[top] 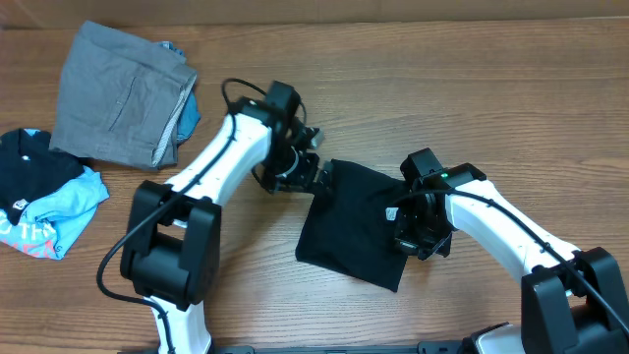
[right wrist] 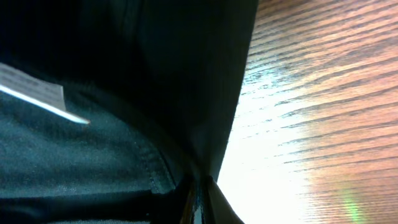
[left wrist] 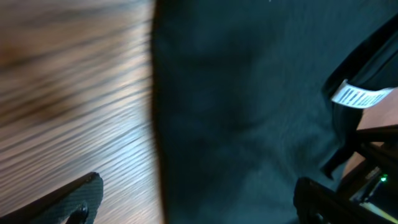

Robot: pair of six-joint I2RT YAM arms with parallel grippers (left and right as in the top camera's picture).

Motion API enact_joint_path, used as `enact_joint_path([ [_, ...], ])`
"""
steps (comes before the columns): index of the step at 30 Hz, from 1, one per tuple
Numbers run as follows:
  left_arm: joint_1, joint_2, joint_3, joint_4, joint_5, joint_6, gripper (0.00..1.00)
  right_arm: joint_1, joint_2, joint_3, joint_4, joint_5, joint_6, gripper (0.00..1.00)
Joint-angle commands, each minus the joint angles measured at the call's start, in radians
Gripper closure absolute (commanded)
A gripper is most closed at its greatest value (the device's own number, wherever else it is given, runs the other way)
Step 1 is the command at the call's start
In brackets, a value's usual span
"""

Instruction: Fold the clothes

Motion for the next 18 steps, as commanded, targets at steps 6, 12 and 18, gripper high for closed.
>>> enact_joint_path([
  [6, -0.051, -0.007, -0.201, 0.193, 0.058, -0.142, 0.00, -0.006, -0.012, -0.003, 0.005, 0.022, 0.013, 0.93],
  [12, -0.069, 0.039, -0.259, 0.354, 0.312, -0.147, 0.00, -0.006, -0.012, -0.003, 0.013, 0.022, 0.012, 0.92],
  [18, -0.126, 0.121, -0.261, 0.364, 0.340, -0.167, 0.47, -0.006, -0.012, -0.003, 0.016, 0.022, 0.012, 0.92],
])
